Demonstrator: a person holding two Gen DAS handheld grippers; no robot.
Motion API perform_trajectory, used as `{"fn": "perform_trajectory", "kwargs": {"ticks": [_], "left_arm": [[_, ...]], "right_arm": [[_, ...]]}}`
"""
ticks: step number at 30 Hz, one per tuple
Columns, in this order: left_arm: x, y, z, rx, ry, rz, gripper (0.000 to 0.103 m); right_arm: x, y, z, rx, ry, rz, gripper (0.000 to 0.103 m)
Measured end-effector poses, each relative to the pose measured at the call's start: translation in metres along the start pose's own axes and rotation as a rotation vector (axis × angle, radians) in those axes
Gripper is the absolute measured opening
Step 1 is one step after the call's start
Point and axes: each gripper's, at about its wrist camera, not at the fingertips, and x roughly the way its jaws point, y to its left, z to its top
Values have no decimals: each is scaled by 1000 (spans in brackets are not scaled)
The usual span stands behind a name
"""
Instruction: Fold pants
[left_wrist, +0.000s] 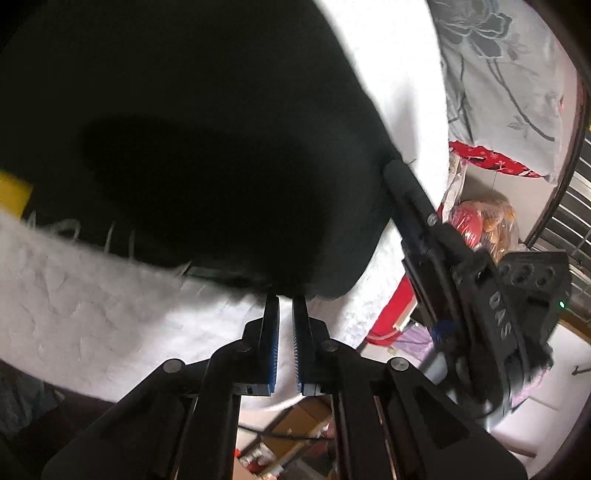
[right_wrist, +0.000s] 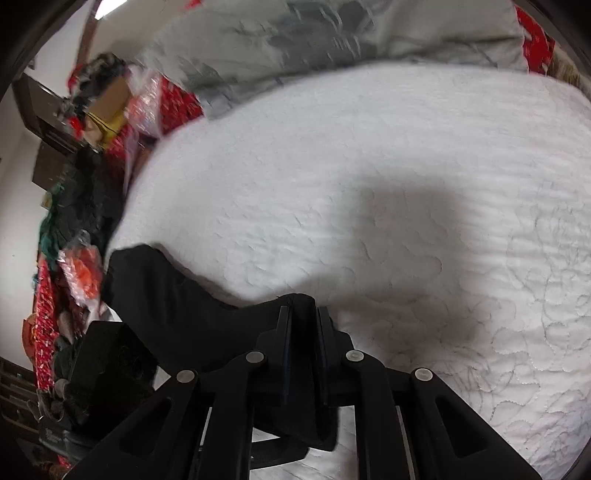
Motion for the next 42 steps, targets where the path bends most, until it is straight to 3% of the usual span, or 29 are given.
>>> {"fn": "perform_trajectory", "kwargs": {"ticks": [2,4,6,11,18,21,22,23,25,32,42], "left_arm": [[-8,2,-4,7,1,-24,5],[-19,0,-6,21,-49,-30,5],[-25,-5,-4,41,-80,-57,5],[-21,-9,-3,52,-127,-75,5],[-6,7,-16,-2,-103,-117,5],[-12,14,-19,-39,-167,-149,8],[-16,14,-21,-36,-195,-159,21],[-19,12,-22,-17,-224,-160,44],[-26,9,-25,-6,-293,-132,57],[-18,2,-18,-46,-315,-123,60],[-12,-6,-2,-62,-309,-200,60]], "right_arm": [[-4,-11,-1,51,-1,61,22],[-14,-20,-5,98,-29,110,31],[-18,-28,-10,115,-25,145,55],[-21,-57,-22,239,-35,192,55],[-16,-74,-29,330,-34,262,56],[-15,-75,-28,331,-30,275,56],[-15,-75,-27,332,-29,279,56],[-15,-76,-28,334,-28,284,56],[-14,-78,-28,342,-28,295,56],[-12,-79,-26,356,-35,314,59],[-3,-84,-21,392,-30,387,62]]}}
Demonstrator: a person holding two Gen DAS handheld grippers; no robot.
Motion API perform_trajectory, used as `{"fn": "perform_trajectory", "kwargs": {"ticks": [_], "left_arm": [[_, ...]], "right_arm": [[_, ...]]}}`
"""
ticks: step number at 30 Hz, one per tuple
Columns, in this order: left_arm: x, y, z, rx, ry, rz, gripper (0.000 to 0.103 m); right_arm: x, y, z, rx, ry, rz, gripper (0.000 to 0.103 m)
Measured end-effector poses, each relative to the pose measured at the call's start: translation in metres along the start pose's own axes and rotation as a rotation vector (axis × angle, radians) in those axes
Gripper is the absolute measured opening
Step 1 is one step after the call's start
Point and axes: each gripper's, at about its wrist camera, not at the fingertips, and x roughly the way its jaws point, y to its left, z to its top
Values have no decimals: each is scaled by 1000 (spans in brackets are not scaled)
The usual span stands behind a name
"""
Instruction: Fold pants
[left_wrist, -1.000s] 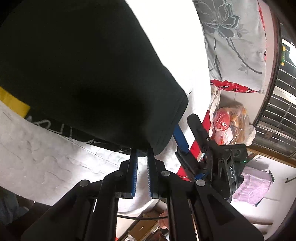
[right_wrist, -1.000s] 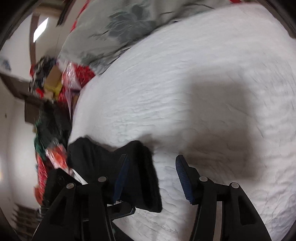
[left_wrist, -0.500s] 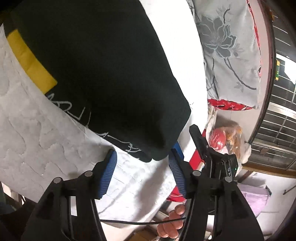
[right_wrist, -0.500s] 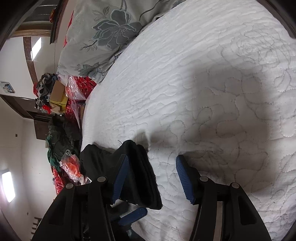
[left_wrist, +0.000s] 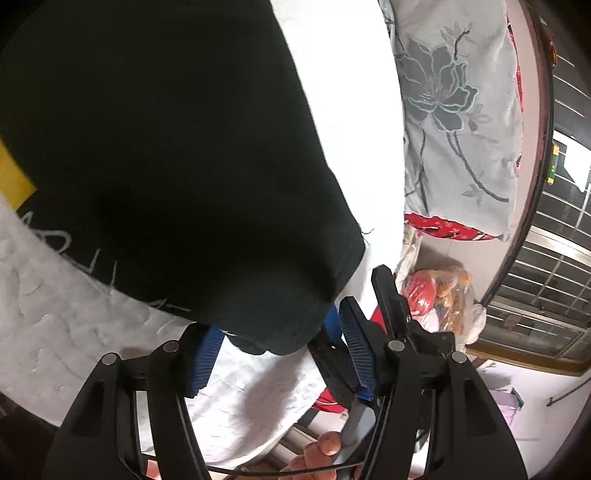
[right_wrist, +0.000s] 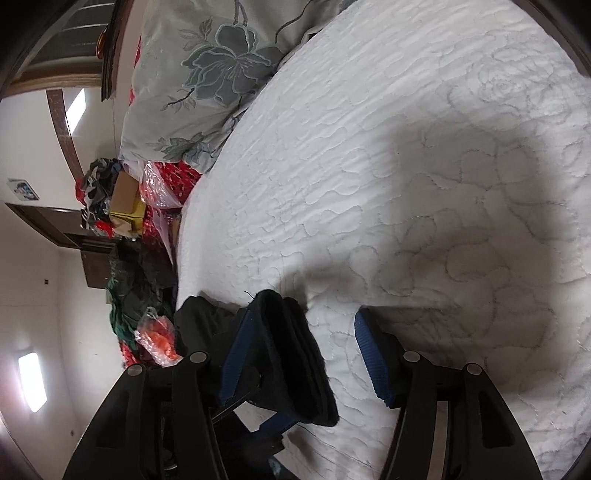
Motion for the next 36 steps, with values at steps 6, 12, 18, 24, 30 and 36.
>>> {"fn": "perform_trajectory", "kwargs": {"ticks": [6,12,18,24,30,36], "left_arm": [[-3,1,-2,43,9,-11,59],[-2,-6,2,91,18,-9,55],[4,-7,11,164,56,55,23],[7,-6,24,169,175,72,14],[-9,-18,23,206,233,34,13],[-37,-26,30,220,240,-29,11]], "right_arm": [[20,-1,13,34,60,91,65],[48,18,20,-25,172,84,62],[51,22,22,-46,148,-5,23],[39,29,11,-52,76,-27,21],[27,42,0,-33,11,-47,19],[19,69,-14,-43,-42,-63,16]]}}
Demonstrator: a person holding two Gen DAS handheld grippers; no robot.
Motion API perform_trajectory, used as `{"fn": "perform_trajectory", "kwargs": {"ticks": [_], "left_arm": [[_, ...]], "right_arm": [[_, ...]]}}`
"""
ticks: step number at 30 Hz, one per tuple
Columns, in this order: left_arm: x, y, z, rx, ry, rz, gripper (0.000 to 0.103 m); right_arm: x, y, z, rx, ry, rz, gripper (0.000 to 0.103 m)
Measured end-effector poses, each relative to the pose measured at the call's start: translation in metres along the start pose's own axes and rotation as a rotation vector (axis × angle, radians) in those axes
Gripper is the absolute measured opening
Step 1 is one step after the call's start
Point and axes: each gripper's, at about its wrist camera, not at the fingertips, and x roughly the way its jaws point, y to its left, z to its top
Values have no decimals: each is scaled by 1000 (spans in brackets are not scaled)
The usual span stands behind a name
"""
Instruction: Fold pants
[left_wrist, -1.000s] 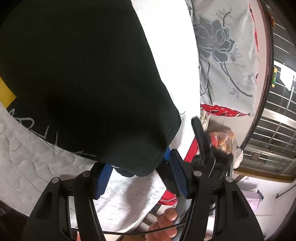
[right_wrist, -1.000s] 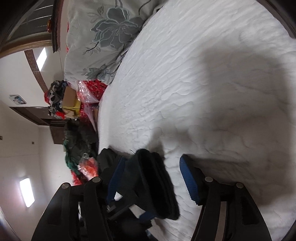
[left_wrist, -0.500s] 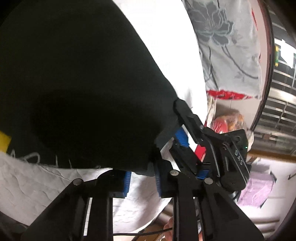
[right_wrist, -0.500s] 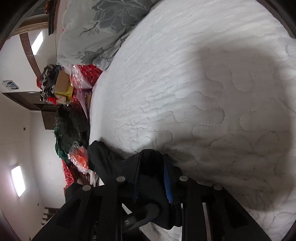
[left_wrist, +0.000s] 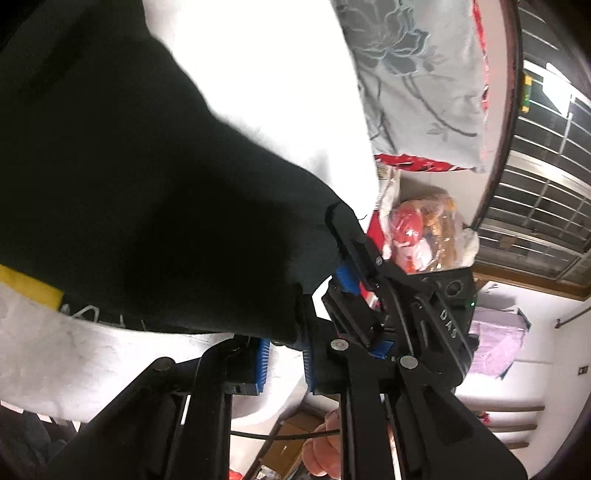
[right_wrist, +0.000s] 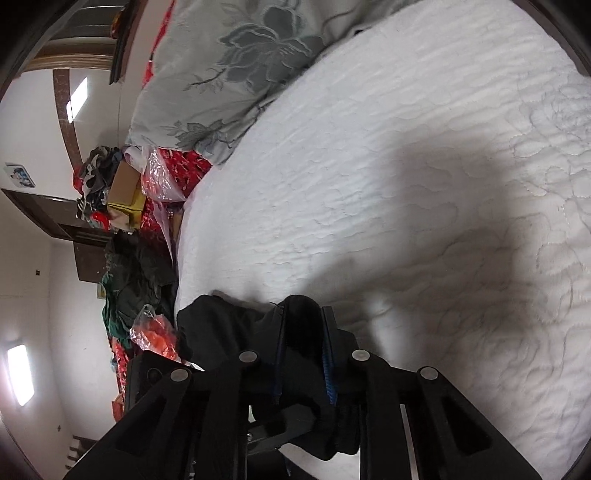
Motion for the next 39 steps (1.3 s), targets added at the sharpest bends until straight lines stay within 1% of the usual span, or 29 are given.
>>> {"fn": "perform_trajectory", "kwargs": {"ticks": [7,12,17,19,23,24,27,28,29,30,31,32,33,35,36,37,38,39], "left_arm": [[-38,7,10,-8,-34,-55,11],[-74,22,24,-45,-70,-111,11],[-115,40,42,-86,-126,-164,11],[-138,53,49,-99,-159,-173,11],[-173,76,61,-138,-218,-166,11],[-182,85,64,-155,-228,-165,11],[-196,106,74,-200,-254,-139,11],[-201,116,77,-220,-260,-135,11],[-205,122,80,-234,-265,-133,11],[-208,127,82,-249,-270,-136,11],[-211,134,84,-267,-266,-145,11],[-212,137,85,-277,-261,-146,11],[-217,142,85,-286,-258,-145,11],[-224,143,87,-276,-253,-139,12],[-227,142,87,-263,-249,-133,14],[-230,140,85,-242,-240,-117,21],[-234,139,84,-228,-236,-101,32],[-240,139,82,-213,-243,-83,39]], "right_arm": [[3,38,-15,11,-54,26,14],[21,72,-24,-1,-54,43,13],[54,118,-33,-25,-24,58,13],[70,135,-38,-37,-8,67,13],[108,164,-50,-42,24,82,14],[117,170,-53,-44,31,82,16],[149,185,-64,-41,66,83,19],[161,190,-69,-40,74,65,20],[169,194,-72,-44,79,54,26],[178,198,-76,-54,88,39,36],[189,202,-80,-59,101,0,44],[197,203,-84,-58,115,-28,58],[203,204,-86,-58,127,-47,59],[205,209,-92,-65,131,-52,59],[202,212,-94,-75,122,-50,59],[194,216,-95,-89,105,-50,59],[186,220,-96,-102,88,-42,59],[173,222,-97,-107,63,-28,59]]}}
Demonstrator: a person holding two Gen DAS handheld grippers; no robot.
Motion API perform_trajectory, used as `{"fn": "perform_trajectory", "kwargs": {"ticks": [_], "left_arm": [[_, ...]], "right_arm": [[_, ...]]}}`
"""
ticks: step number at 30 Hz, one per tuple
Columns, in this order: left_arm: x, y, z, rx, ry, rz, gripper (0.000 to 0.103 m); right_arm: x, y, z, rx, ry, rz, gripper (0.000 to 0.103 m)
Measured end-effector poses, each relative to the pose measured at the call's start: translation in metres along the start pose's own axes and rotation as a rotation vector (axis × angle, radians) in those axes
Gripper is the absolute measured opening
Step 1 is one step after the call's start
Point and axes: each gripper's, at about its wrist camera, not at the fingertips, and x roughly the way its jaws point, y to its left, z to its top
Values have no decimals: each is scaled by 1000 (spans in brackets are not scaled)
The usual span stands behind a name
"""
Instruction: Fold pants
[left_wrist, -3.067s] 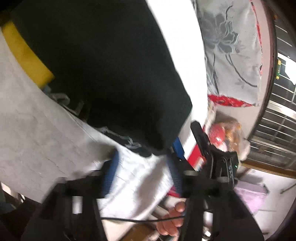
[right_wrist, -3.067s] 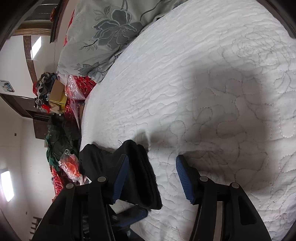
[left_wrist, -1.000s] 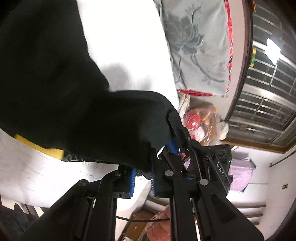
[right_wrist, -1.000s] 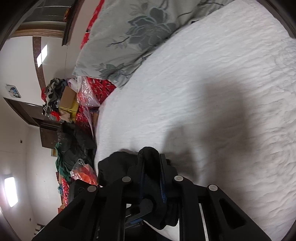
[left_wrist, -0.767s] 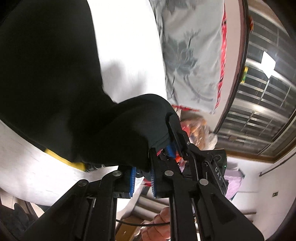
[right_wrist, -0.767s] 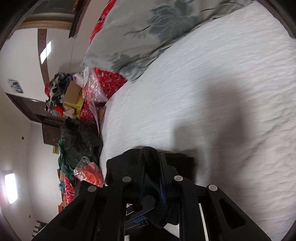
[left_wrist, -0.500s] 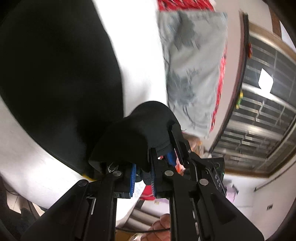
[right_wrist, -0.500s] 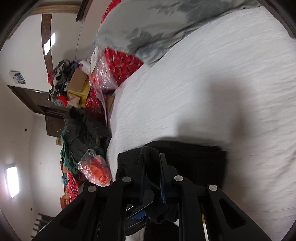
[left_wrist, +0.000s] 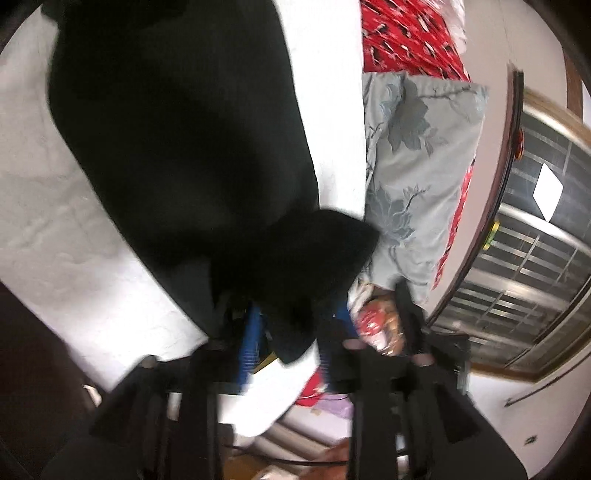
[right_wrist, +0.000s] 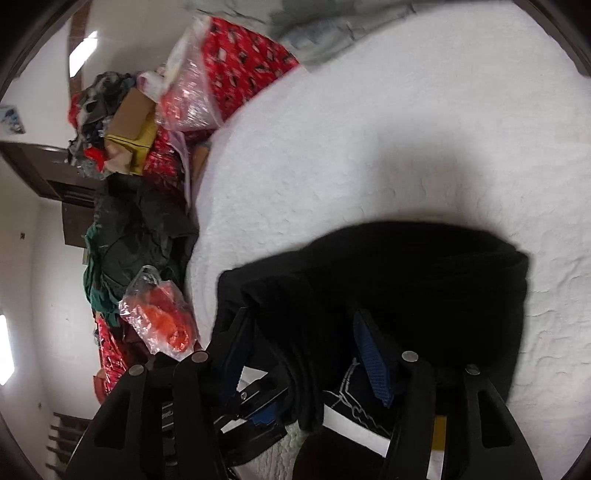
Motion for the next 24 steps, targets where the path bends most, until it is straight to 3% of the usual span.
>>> {"fn": "perform_trajectory", "kwargs": {"ticks": [2,3,7,11,13,15,20,24], "left_arm": [[-17,0,-1,41,-45,34,59],[-21,-1,0,57,-54,43,62],[-31,-2,2,99,-19,22,63],[-32,-9,0,231,-41,183,63],[-31,-8,-1,259,-34,223,63],[-31,-8,-1,271,-39,257,63],[-34,-14,12,278,-94,286,63],[-22,-23,21,306,-81,329,63]], "right_arm": [[-23,-2,-5,24,-37,43,65],[-38,-5,-11,41,-60,86,71],[-70,-33,-44,156,-91,205,80],[-59,-73,-83,335,-54,282,83],[-42,-93,-98,445,-37,314,83],[-28,-104,-105,512,-39,334,83],[-11,-122,-109,643,-140,401,83],[-4,-126,-109,705,-199,432,83]]}}
